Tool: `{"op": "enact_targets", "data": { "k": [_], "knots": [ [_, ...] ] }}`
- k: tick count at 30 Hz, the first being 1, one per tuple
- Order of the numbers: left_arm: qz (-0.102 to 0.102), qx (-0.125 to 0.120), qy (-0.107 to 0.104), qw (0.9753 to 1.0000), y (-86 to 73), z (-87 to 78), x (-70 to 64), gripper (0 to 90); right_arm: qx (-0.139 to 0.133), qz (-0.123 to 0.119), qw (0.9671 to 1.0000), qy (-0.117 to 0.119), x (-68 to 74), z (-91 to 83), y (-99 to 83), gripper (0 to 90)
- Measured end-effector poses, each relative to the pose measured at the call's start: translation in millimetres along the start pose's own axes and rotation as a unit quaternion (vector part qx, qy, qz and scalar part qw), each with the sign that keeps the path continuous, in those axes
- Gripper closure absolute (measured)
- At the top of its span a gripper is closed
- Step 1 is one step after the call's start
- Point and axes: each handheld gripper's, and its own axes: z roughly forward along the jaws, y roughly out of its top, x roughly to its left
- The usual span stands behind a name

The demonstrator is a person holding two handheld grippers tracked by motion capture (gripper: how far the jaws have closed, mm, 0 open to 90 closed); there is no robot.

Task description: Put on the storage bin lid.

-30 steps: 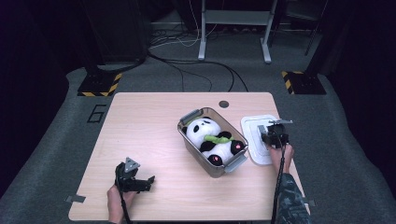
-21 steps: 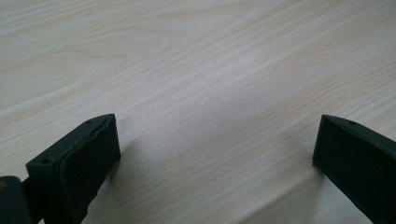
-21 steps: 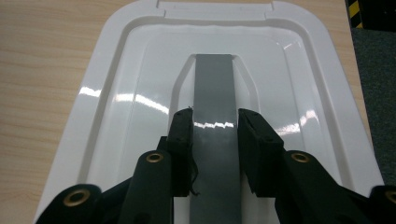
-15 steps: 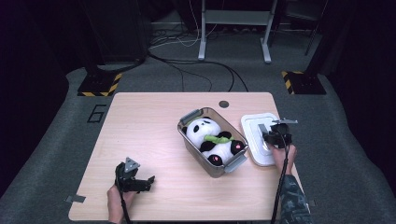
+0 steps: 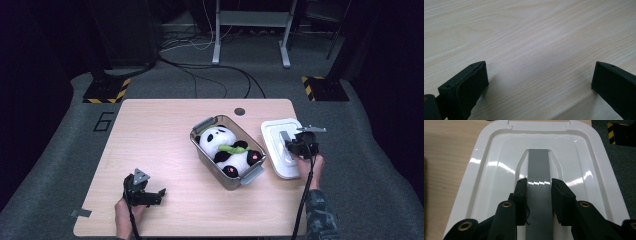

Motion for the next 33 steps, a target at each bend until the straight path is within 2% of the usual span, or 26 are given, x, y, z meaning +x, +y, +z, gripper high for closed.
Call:
{"op": "enact_targets", "data": {
  "k": [9,18,33],
  "knots": [
    [-0.004,-0.002,0.0,1.0,-0.2,0.3,-0.6,0.3,-0.007,-0.004,1.0,-0.002,-0.5,-17.8,7.2,66.7],
    [-0.003,0.0,0.001,1.0,-0.1,-0.1,-0.4,0.3,-0.024,-0.008,0.9997,0.004,1.7,-39.8,23.6,66.8],
    [-0.004,-0.002,0.0,1.0,-0.3,0.2,-0.6,0.4,-0.044,-0.025,0.9986,0.014,18.8,-70.0,45.7,66.7]
  ]
}}
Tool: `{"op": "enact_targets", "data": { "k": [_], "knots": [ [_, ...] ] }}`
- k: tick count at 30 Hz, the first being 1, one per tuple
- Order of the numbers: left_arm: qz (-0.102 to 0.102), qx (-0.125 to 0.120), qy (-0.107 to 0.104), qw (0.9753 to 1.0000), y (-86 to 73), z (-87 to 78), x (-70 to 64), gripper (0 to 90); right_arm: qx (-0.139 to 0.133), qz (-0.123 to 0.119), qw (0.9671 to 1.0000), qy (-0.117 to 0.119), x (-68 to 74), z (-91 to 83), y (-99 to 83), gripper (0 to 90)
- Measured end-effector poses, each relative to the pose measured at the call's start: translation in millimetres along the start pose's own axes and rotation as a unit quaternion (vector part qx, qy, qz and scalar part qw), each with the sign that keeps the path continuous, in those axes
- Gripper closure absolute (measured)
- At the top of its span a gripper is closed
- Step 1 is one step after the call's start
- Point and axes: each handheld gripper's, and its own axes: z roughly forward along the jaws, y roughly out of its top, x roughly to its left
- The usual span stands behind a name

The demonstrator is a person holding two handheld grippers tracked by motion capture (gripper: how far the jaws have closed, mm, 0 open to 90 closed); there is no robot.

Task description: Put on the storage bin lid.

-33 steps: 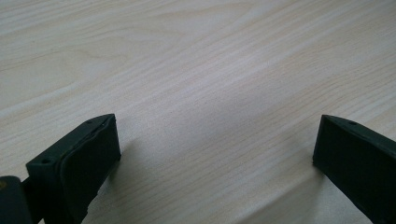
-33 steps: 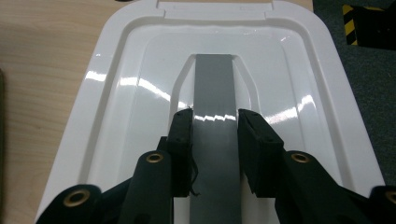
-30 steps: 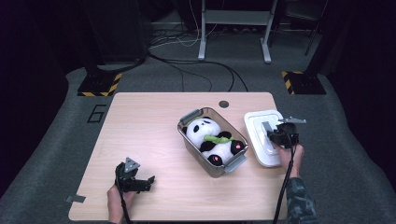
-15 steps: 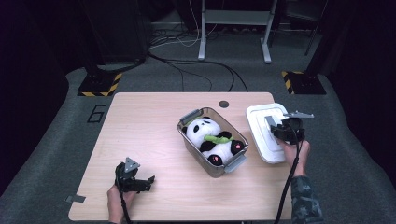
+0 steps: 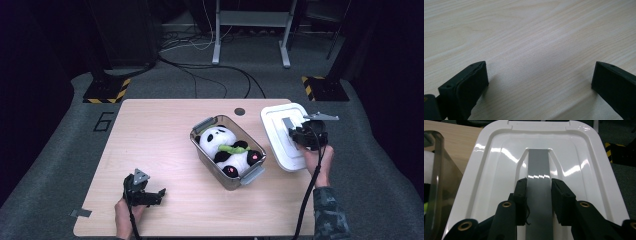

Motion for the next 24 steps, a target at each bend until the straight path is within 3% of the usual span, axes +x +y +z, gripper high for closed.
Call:
{"op": "enact_targets", "data": {
  "k": [11,24],
  "knots": [
    [0.002,0.001,0.001,1.0,0.1,-0.2,0.2,0.3,-0.02,-0.017,0.9992,0.031,22.5,-19.4,19.6,66.7],
    [0.001,0.0,0.002,1.0,0.1,-0.1,0.1,0.4,-0.041,-0.042,0.9962,0.064,57.1,-27.7,35.5,66.7]
  ]
}}
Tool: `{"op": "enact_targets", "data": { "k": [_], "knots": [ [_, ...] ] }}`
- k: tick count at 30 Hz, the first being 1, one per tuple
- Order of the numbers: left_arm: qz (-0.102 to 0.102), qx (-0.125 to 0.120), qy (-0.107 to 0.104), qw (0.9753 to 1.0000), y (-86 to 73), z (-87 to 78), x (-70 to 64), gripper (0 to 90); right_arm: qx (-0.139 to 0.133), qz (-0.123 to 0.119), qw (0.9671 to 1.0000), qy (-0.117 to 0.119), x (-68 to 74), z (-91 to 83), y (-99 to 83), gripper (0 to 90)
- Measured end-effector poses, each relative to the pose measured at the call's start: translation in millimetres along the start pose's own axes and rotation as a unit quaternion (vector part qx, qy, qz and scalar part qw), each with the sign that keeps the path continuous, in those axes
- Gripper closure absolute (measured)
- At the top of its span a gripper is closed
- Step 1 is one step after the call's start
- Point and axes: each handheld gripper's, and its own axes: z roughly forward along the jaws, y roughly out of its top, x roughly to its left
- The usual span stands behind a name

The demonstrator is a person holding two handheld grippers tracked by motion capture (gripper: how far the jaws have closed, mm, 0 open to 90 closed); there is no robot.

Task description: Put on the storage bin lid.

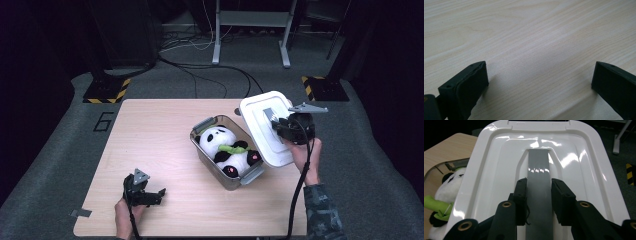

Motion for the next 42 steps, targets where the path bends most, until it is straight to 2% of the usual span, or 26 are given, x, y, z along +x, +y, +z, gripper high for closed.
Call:
{"op": "enact_targets", "data": {
  "k": [7,15,27,34,42],
  "knots": [
    [0.0,0.0,0.0,1.0,0.0,0.0,-0.1,0.4,0.001,-0.011,0.9998,0.019,17.7,1.2,7.8,66.7],
    [0.0,0.0,0.0,1.0,0.0,0.0,-0.1,0.3,0.02,-0.022,0.9988,0.039,36.3,8.4,10.8,66.7],
    [0.003,0.002,-0.001,1.0,0.1,-0.2,0.5,0.3,0.049,-0.028,0.9958,0.072,68.8,29.3,7.9,66.6],
    [0.002,0.003,-0.001,1.0,0.1,-0.3,0.4,0.3,0.07,-0.062,0.9903,0.102,92.9,46.4,8.9,66.6],
    [0.0,0.001,0.0,1.0,0.0,0.0,0.2,0.3,0.097,-0.072,0.986,0.115,107.5,66.7,7.1,66.6]
  ]
}}
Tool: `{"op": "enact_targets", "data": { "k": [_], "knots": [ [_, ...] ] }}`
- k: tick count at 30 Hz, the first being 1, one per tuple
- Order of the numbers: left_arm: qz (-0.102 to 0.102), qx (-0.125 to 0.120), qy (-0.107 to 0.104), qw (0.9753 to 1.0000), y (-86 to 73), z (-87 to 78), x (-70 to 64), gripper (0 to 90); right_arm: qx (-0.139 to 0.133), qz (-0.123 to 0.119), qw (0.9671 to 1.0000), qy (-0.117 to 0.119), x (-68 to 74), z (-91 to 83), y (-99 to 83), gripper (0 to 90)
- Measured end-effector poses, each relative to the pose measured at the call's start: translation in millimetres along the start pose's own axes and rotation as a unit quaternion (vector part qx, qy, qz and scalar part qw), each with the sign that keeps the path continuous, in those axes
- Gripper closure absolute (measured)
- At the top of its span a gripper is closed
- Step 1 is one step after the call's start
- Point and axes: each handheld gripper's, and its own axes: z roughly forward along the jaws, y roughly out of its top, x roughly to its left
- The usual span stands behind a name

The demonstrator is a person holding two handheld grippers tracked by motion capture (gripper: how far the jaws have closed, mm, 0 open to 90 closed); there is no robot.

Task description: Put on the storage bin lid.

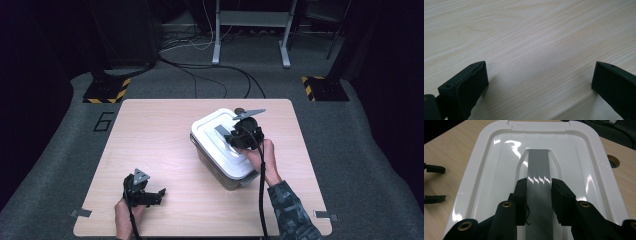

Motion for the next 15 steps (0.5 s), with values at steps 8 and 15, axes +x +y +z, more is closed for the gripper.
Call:
{"op": "enact_targets", "data": {
  "k": [8,15],
  "knots": [
    [0.0,0.0,0.0,1.0,0.0,0.0,0.0,0.3,0.014,-0.008,0.9999,0.001,1.1,11.2,0.7,66.6],
    [0.0,0.0,0.0,1.0,0.0,0.0,-0.1,0.3,0.018,-0.006,0.9998,0.001,2.0,15.9,-3.4,66.7]
  ]
}}
